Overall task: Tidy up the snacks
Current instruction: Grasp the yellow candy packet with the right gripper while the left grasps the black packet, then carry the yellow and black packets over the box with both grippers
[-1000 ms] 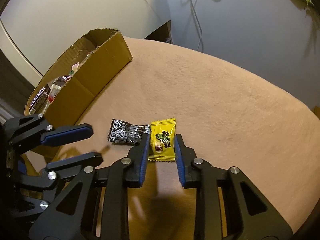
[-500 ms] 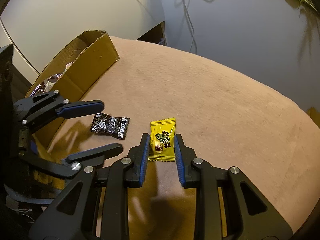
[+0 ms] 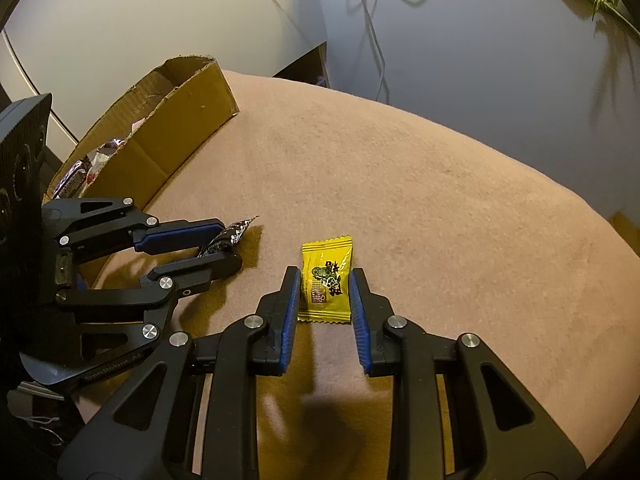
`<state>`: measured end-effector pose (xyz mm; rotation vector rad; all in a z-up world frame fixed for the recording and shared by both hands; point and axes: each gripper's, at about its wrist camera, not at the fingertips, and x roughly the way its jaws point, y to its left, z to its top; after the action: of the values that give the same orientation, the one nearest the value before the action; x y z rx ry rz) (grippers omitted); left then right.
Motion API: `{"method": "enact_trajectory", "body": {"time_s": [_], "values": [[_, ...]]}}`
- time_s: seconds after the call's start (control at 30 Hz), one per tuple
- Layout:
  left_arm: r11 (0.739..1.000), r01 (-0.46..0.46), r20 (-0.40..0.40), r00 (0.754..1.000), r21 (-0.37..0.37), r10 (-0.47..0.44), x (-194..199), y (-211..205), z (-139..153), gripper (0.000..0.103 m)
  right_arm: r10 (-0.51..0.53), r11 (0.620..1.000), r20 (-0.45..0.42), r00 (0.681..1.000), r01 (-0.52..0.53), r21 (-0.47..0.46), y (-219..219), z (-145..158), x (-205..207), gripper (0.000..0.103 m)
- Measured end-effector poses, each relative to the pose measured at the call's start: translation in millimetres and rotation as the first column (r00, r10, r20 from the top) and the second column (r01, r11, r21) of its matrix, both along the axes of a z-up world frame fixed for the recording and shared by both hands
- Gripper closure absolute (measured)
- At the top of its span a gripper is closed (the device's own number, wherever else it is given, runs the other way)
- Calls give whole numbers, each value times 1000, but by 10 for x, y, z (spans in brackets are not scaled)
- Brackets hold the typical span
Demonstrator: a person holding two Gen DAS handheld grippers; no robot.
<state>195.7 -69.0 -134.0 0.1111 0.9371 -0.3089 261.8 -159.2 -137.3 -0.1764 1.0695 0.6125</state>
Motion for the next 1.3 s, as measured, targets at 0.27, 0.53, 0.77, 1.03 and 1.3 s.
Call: {"method": "enact_trajectory", "body": {"time_s": [0.27,0.53,0.77,1.03,1.3], "values": [[999,-21,9,1000,-43,22,-70,91,50,89,-24,1000,27,999,24,20,-64,74,-120,78],[995,-24,65,997,-94,30,-255,189,295,89,-29,999,82,996,25,43,-75,381,-325,78],[992,-31,129,991,-121,46,-470,353,568,89,-22,998,127,992,14,65,-4,664,-547,78],[990,-61,191,978,-130,85,-703,647,834,89,-5,997,177,984,-9,80,255,948,-704,78],[985,-98,225,966,-140,127,-840,983,960,89,28,994,199,980,-48,95,656,1083,-777,78]]}}
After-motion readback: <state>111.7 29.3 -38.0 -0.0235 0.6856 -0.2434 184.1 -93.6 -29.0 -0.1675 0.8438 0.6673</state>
